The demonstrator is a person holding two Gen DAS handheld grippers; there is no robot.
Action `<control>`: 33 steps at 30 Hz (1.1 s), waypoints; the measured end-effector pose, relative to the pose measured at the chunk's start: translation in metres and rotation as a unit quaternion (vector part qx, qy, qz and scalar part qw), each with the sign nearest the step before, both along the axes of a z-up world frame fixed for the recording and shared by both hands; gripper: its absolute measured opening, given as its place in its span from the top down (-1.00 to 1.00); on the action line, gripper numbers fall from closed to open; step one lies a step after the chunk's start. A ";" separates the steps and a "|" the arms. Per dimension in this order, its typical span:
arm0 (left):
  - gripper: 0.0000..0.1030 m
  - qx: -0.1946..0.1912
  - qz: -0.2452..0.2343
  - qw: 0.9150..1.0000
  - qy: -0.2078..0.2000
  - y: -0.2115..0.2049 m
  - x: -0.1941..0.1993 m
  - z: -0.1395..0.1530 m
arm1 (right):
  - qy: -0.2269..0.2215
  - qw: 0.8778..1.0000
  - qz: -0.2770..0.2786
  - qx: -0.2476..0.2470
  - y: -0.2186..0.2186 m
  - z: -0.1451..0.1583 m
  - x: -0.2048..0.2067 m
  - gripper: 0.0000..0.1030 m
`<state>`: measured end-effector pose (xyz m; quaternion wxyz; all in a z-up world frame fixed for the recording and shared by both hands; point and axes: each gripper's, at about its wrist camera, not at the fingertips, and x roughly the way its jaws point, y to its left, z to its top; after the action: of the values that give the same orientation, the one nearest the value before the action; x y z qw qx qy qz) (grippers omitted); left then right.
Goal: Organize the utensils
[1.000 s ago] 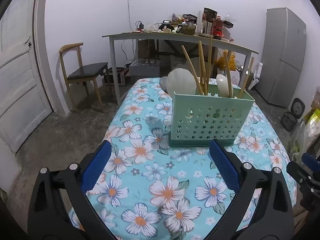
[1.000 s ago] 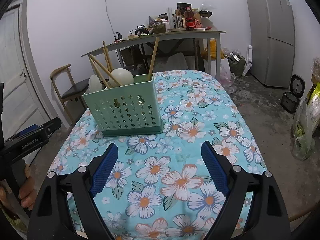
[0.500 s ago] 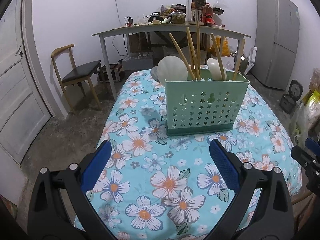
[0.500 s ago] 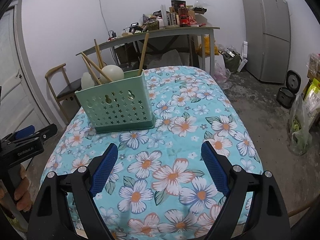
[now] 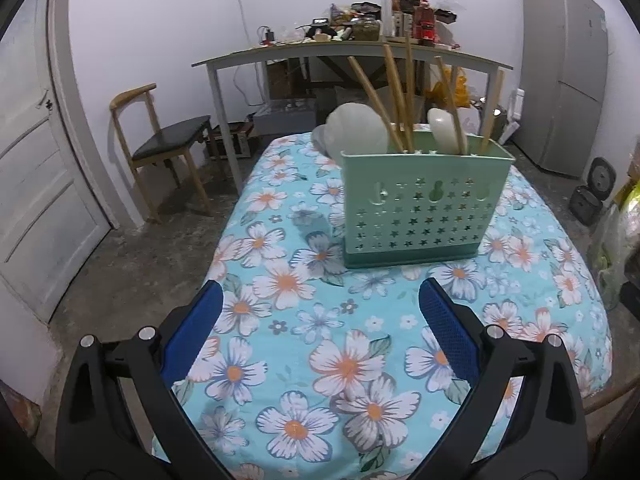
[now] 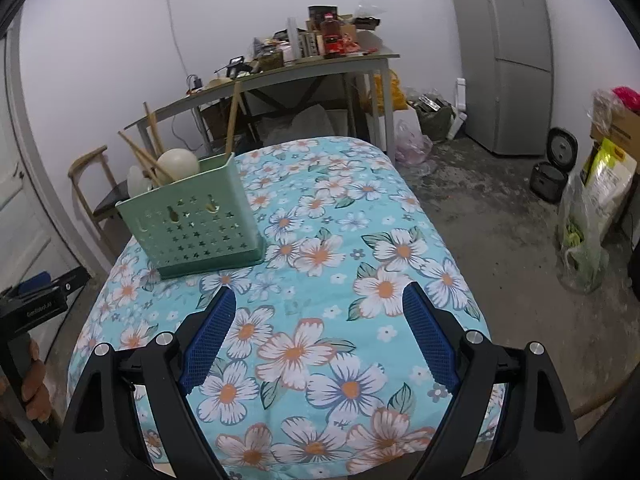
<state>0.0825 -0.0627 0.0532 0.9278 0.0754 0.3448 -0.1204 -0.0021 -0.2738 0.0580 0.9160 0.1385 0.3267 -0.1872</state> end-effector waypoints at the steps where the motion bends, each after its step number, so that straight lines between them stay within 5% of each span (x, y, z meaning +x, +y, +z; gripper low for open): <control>1: -0.84 0.005 0.013 1.000 -0.002 0.003 0.001 -0.001 | -0.001 1.000 -0.002 0.003 -0.001 0.000 -0.001 -0.61; 14: -0.84 0.020 0.101 0.995 -0.001 0.056 0.002 -0.006 | -0.004 1.000 0.007 0.012 0.017 -0.011 0.008 -0.61; 33: -0.84 0.000 0.130 0.991 -0.018 0.062 -0.002 0.001 | -0.012 1.000 0.001 0.004 0.017 -0.006 0.007 -0.61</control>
<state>0.0804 -0.0011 0.0546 0.9418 0.0316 0.3346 0.0026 0.0045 -0.2565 0.0518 0.9193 0.1445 0.3168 -0.1837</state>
